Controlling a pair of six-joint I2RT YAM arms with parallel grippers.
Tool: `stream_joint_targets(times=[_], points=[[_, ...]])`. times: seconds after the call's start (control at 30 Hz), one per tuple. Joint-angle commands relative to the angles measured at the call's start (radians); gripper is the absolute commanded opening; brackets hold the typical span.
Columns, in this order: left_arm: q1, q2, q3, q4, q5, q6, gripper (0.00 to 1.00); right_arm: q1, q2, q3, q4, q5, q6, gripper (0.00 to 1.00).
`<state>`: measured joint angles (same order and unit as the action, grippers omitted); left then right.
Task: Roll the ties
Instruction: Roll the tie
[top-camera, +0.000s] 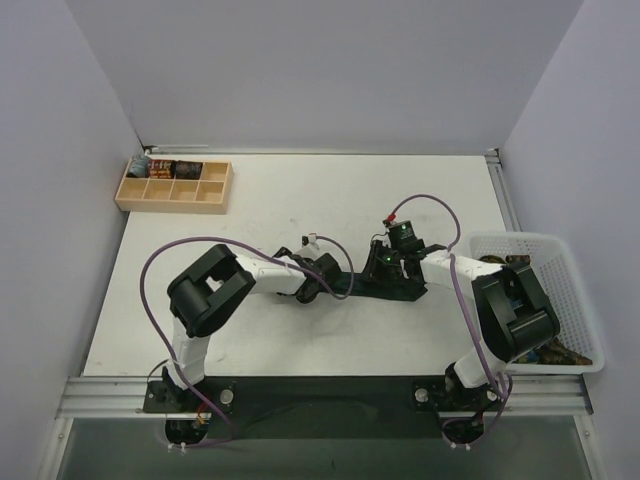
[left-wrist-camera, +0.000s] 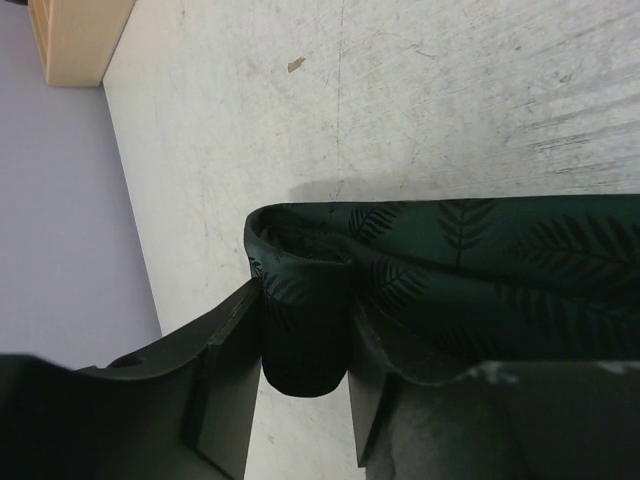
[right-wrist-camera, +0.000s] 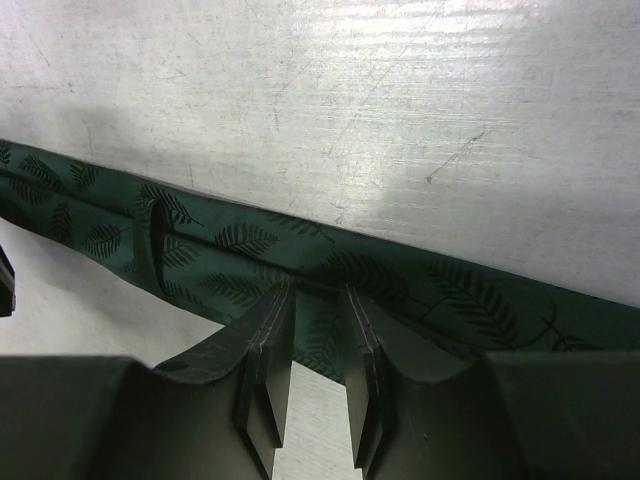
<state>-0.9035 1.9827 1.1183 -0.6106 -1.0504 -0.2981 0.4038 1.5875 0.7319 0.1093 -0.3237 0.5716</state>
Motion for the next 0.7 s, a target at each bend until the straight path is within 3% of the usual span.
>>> stream_joint_targets(times=[0.0,0.43,0.53,0.67], points=[[-0.011,-0.016,0.044,0.006,0.070,0.008,0.48,-0.013,0.012,-0.020,-0.028,0.015,-0.022,0.26],[-0.011,-0.134,0.084,-0.047,0.177,0.025,0.60,-0.019,-0.004,-0.011,-0.034,0.014,-0.022,0.26],[-0.011,-0.159,0.100,-0.069,0.204,0.016,0.70,-0.020,-0.003,-0.005,-0.036,0.011,-0.022,0.26],[-0.011,-0.179,0.115,-0.103,0.216,0.002,0.71,-0.020,0.000,0.003,-0.039,0.011,-0.026,0.26]])
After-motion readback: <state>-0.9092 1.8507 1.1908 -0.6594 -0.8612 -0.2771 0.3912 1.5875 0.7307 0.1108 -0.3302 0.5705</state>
